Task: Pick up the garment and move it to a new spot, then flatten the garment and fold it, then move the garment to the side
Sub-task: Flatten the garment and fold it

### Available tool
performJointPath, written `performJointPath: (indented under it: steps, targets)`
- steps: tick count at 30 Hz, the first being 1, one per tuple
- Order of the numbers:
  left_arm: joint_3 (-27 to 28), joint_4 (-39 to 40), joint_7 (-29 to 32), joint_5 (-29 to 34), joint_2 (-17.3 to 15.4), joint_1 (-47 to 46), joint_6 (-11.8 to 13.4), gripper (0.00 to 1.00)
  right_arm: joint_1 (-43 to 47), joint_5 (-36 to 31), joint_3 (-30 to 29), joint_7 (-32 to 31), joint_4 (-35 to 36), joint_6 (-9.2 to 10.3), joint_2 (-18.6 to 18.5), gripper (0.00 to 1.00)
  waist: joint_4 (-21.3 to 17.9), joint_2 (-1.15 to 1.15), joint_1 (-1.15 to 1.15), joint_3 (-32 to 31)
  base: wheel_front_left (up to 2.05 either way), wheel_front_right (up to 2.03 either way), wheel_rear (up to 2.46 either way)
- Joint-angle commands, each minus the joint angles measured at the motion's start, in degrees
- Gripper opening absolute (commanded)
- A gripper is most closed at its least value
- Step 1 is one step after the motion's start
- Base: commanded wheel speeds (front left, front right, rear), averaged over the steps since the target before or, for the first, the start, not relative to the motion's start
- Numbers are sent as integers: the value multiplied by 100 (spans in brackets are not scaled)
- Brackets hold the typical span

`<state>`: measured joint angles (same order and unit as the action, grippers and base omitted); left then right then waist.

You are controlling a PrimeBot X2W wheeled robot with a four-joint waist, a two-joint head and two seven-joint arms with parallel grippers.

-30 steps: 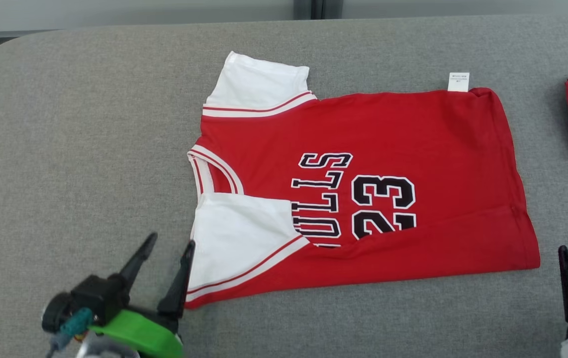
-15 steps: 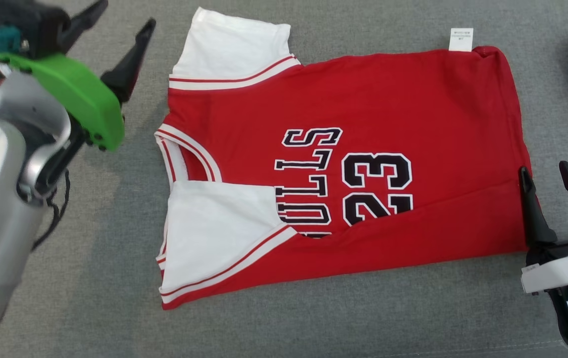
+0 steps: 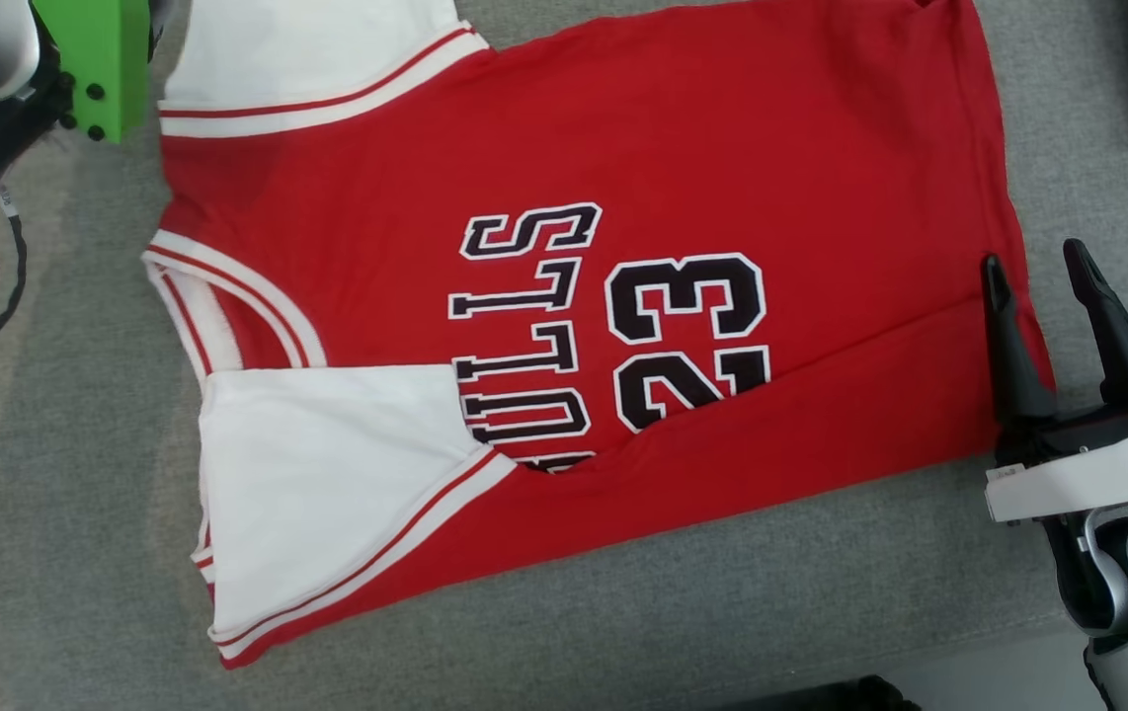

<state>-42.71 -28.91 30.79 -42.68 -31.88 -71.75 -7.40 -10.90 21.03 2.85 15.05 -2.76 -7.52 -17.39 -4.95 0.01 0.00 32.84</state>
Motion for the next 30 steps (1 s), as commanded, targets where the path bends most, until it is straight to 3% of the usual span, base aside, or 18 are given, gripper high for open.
performJointPath:
  steps: [1,18,20,21,22,24,26,29,30]
  targets:
    - [-68,-103,0,-69,-133,-192,-10,100,-95,-20,16,16,45,6,39,100,-376,-1,0,368,0,0,0]
    - [-1024,-1103,-504,-332,-480,-744,0,100,-134,17,12,16,68,6,178,100,-655,-1,0,569,0,0,0]
    - [-1119,-1143,-517,-418,-488,-774,0,92,-102,-29,-15,16,38,6,179,100,-667,-1,0,565,0,0,0]
    - [-1188,-1150,-529,-443,-498,-792,0,80,-93,-53,-17,16,27,6,185,100,-675,-1,0,566,0,0,0]
    - [-1250,-1166,-548,-477,-512,-805,0,54,-90,-62,-12,15,15,6,191,100,-684,-1,0,567,0,0,0]
    - [-1330,-1184,-570,-552,-526,-843,-1,46,-105,-67,1,16,-1,6,201,100,-705,-1,0,573,0,0,0]
    - [-1412,-1208,-604,-629,-534,-879,-1,47,-136,-60,17,16,-10,6,205,100,-726,-1,0,579,0,0,0]
    - [-1513,-1242,-601,-770,-545,-914,-1,39,-185,-83,44,16,-22,6,180,100,-762,-1,0,579,0,0,0]
    - [-1532,-1264,-624,-826,-558,-926,-1,31,-209,-97,65,16,-24,6,170,100,-782,-1,0,576,0,0,0]
